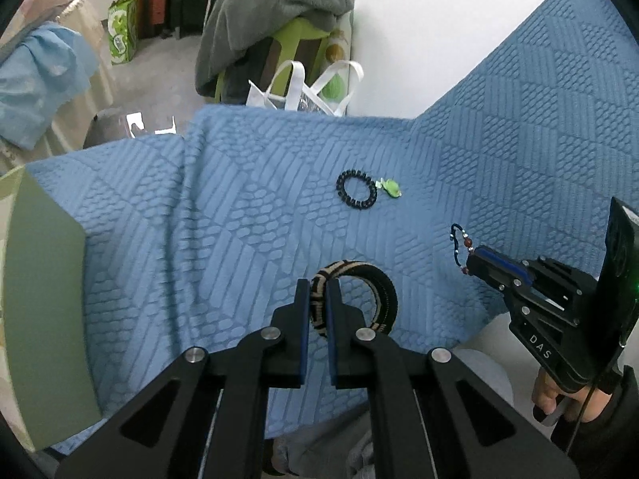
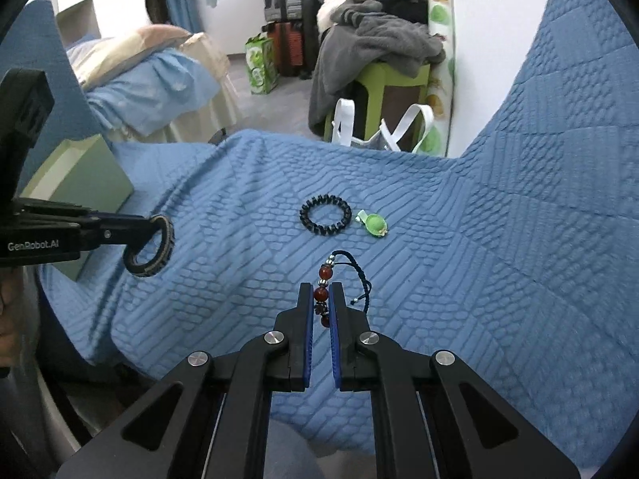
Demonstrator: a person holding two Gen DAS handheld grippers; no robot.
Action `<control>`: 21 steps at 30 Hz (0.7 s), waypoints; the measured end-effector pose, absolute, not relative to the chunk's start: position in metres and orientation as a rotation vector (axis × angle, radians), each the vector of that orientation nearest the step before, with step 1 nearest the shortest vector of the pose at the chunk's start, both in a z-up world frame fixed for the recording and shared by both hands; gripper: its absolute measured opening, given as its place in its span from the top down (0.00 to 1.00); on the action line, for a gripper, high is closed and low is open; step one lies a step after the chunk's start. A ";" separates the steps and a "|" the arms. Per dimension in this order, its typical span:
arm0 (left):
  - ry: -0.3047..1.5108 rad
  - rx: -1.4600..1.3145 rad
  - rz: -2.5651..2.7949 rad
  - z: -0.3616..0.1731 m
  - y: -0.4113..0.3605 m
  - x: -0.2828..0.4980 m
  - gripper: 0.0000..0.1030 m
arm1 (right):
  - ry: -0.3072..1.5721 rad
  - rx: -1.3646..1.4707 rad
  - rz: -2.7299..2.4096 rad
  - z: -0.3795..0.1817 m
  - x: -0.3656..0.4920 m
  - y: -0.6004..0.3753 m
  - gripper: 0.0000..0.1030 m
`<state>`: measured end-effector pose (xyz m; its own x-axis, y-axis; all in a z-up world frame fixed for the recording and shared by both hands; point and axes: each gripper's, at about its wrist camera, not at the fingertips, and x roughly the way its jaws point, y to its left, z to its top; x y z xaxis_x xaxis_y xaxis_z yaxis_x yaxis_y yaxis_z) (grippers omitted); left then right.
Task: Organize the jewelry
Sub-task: 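Carry the bangle and red-bead bracelet with both grippers over the white box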
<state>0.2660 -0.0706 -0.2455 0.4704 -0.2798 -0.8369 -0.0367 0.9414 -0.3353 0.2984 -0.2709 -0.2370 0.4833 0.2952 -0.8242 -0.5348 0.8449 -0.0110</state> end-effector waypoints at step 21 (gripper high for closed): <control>0.927 -0.369 -0.082 -0.165 0.007 0.204 0.93 | 0.883 -0.142 0.408 -0.151 0.253 -0.230 0.95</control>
